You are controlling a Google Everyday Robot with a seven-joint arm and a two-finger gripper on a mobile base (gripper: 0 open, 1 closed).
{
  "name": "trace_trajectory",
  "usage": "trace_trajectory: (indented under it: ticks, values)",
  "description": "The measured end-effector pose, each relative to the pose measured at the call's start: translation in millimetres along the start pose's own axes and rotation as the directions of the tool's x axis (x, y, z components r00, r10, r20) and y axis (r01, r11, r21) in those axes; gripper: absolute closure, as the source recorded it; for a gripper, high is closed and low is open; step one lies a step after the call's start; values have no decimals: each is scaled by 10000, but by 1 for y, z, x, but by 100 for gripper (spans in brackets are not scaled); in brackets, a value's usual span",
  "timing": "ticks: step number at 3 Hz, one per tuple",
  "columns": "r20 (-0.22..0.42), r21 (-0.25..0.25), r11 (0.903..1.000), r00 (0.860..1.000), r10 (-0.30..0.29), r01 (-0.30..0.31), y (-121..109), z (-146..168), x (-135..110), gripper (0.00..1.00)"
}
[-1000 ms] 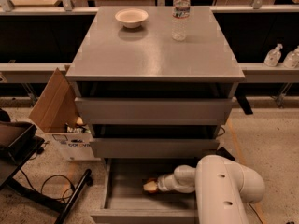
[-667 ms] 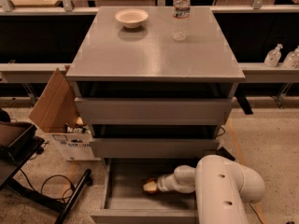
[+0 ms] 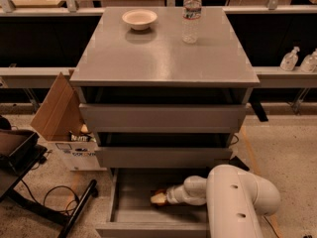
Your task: Place orange into bottom drawer
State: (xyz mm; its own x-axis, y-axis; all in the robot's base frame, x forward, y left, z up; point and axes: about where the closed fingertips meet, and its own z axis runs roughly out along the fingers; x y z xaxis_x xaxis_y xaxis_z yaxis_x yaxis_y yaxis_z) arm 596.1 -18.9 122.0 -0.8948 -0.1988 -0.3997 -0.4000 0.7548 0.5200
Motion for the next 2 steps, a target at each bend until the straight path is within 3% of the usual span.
trace_trajectory:
  ticks: [1, 2]
  values:
    - [-2, -2, 10000, 10000, 0, 0, 3, -4, -2, 0]
    - [-2, -2, 10000, 10000, 0, 0, 3, -5, -2, 0]
